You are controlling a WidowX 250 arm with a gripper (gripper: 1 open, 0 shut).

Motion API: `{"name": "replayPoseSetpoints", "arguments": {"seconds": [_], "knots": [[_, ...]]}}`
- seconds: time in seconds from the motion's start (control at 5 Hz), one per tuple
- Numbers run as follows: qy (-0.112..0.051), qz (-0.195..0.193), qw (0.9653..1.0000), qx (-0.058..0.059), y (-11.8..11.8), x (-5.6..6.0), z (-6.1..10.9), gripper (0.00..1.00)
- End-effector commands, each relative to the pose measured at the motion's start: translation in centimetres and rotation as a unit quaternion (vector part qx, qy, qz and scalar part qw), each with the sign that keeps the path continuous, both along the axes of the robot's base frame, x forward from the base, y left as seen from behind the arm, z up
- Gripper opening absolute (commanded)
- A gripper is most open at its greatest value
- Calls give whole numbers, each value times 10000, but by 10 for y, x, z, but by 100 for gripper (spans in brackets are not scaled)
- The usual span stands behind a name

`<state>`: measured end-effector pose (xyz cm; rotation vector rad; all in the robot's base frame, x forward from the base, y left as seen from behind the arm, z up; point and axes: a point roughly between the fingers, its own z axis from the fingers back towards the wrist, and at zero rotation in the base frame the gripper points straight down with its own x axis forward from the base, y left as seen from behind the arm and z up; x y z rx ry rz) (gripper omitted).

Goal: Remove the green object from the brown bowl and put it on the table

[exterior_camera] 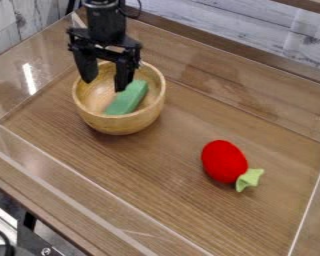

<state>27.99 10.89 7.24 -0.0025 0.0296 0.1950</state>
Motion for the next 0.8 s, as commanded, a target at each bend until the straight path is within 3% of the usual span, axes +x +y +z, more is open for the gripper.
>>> {"name": "replayPoseSetpoints", "arguments": {"seconds": [0.0,0.4,0.6], "knots": [[-227,-212,9995,75,-5,14,3,100],[-242,-272,9993,58,-20,22,-5,100],[-225,-286,9993,47,-25,22,-20,100]]}}
